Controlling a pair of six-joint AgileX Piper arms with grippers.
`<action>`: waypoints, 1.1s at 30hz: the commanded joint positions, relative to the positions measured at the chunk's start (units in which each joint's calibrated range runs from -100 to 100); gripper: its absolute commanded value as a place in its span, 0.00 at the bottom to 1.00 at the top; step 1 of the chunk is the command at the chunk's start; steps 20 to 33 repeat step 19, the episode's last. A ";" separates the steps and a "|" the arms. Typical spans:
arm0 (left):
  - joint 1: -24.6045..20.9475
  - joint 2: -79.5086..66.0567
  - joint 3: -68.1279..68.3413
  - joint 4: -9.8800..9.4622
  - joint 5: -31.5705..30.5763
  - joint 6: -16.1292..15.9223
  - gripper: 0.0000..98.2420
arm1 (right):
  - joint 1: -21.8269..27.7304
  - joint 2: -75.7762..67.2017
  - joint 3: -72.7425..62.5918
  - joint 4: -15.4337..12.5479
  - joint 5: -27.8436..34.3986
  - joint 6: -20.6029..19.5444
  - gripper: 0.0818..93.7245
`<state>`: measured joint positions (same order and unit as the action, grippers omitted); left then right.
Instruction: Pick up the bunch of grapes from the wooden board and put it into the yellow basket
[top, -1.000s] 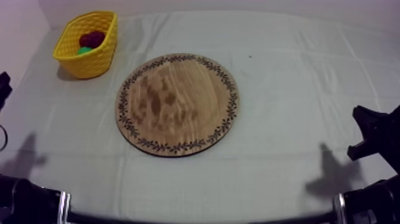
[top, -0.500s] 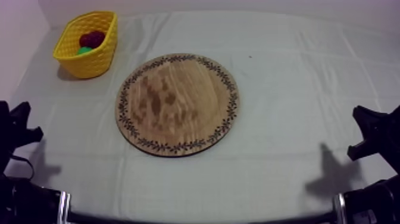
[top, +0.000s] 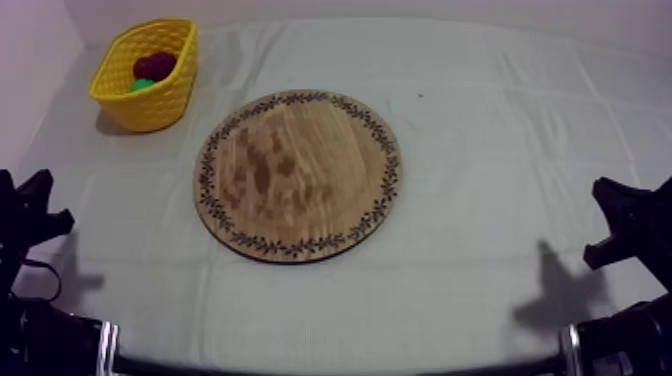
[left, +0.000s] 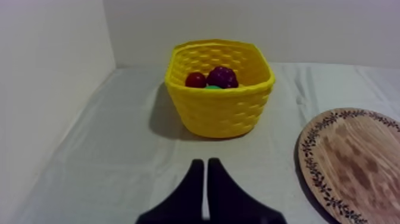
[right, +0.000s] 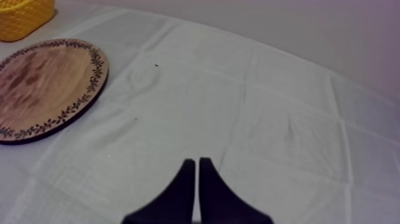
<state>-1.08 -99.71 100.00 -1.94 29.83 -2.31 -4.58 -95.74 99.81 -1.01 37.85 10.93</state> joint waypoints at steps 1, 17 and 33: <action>0.03 -0.03 -0.01 -0.04 -0.06 0.14 0.00 | -0.02 -0.01 -0.03 0.01 -0.03 0.04 0.00; -0.04 -0.03 0.00 -0.23 -0.09 -0.74 0.00 | -0.02 -0.01 -0.03 0.01 -0.03 0.04 0.00; -0.04 -0.03 0.00 -0.23 -0.09 -0.73 0.00 | -0.02 -0.01 -0.03 0.01 -0.03 0.04 0.00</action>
